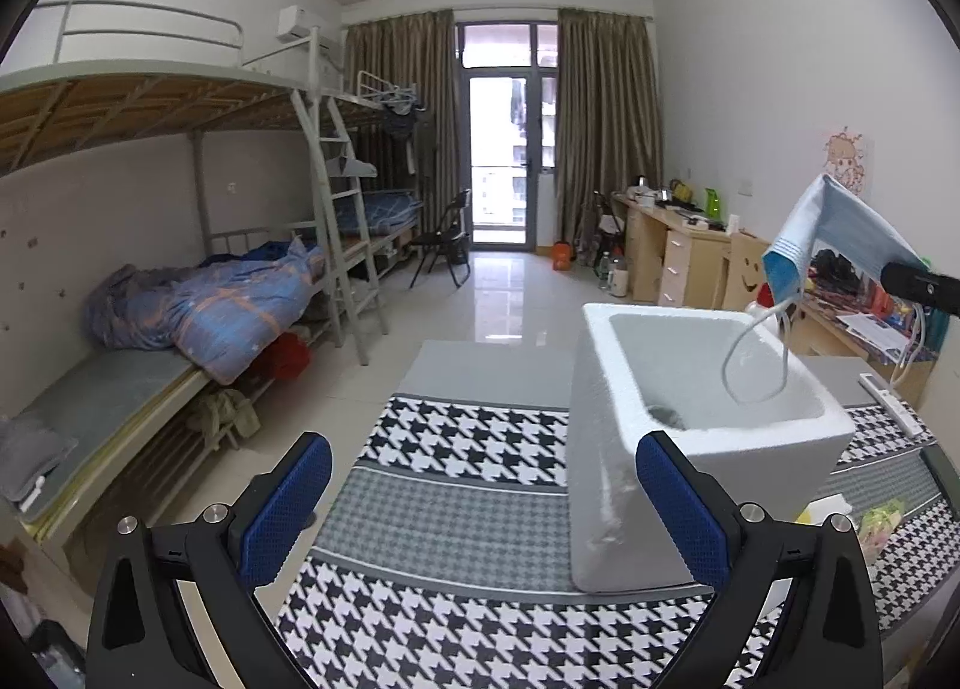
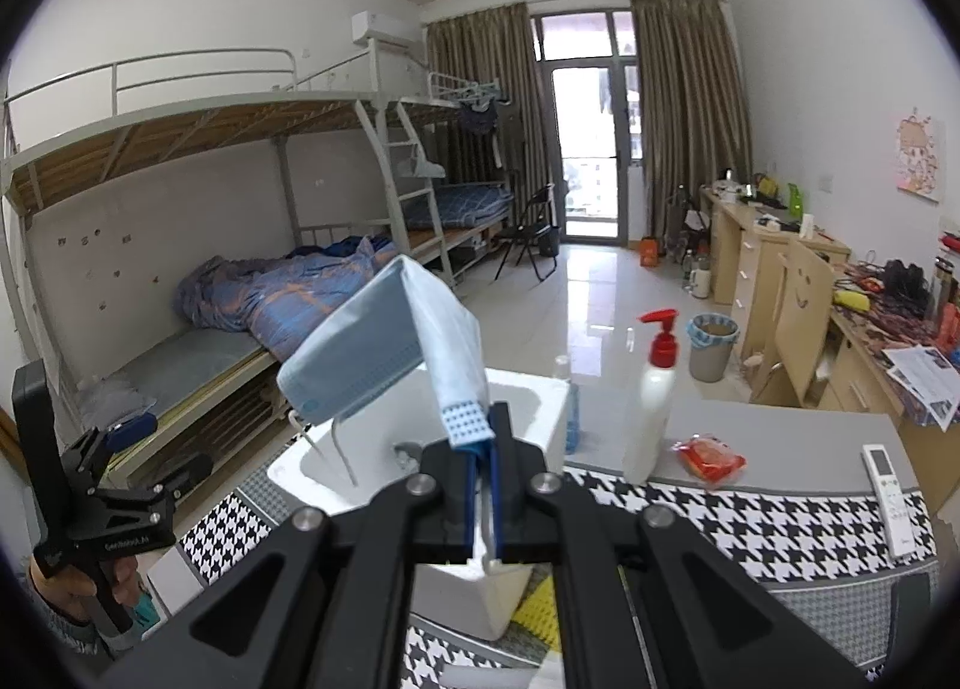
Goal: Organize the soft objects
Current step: 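Move the blue mask over the foam box and open the right tool, then withdraw the right tool up and away from the foam box, then move both tools back toward the cloths and wrapped snack on the table, then grasp the white foam tube with the left tool while the right tool grasps the green-wrapped snack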
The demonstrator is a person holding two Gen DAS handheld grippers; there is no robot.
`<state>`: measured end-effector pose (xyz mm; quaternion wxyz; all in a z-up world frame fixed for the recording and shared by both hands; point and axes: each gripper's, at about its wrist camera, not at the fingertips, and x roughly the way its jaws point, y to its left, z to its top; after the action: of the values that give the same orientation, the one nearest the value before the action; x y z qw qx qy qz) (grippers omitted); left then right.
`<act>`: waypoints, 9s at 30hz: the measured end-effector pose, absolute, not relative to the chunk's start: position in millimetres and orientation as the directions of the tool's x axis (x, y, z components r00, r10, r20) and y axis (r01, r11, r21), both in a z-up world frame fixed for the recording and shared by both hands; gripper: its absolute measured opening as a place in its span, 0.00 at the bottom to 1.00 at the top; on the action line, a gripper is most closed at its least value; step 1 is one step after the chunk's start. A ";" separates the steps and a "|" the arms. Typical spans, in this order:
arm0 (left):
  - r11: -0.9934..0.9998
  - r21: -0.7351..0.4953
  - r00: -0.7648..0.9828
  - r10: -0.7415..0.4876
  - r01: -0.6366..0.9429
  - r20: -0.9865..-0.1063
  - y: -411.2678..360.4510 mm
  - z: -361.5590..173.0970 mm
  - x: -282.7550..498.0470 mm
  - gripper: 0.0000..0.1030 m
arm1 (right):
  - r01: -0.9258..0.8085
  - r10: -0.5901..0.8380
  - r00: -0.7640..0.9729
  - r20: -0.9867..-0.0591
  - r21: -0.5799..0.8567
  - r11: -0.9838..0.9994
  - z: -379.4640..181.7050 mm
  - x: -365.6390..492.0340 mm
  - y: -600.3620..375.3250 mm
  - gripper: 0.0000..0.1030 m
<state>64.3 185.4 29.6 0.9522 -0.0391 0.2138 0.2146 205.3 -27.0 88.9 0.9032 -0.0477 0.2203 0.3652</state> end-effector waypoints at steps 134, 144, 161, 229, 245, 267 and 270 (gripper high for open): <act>0.998 0.024 0.883 -0.035 0.052 -0.469 42.6 -15.7 93.5 0.99 | -0.494 0.459 0.737 -0.496 0.067 0.867 33.9 167.5 -138.4 0.88; 0.998 0.016 0.863 -0.046 0.062 -0.502 40.1 -34.3 99.7 0.99 | -0.508 0.459 0.712 -0.531 0.061 0.859 14.1 167.6 -134.1 0.88; 0.997 0.012 0.826 -0.052 0.071 -0.562 41.0 -60.3 113.2 0.99 | -0.494 0.422 0.653 -0.629 0.069 0.867 -30.3 177.2 -131.7 0.88; 0.948 0.077 0.645 -0.150 0.310 -0.749 18.4 -110.4 152.7 0.15 | -0.302 0.386 0.545 -0.745 0.255 0.919 -93.5 225.2 -164.6 0.88; 0.944 0.043 0.653 -0.193 0.326 -0.732 16.8 -102.5 127.7 0.06 | -0.280 0.413 0.525 -0.744 0.307 0.910 -88.1 220.3 -172.4 0.25; 0.957 0.057 0.746 -0.184 0.286 -0.640 25.2 -62.7 96.7 0.00 | -0.309 0.420 0.618 -0.665 0.285 0.907 -45.2 187.4 -186.4 0.21; 0.959 0.062 0.762 -0.179 0.276 -0.623 27.3 -55.7 92.0 0.00 | -0.320 0.424 0.624 -0.656 0.281 0.905 -40.9 184.3 -185.2 0.20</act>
<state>92.0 27.3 -55.7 0.9355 0.0752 0.3230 -0.1216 184.3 -185.2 -40.9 0.8985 0.0686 0.3810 0.2069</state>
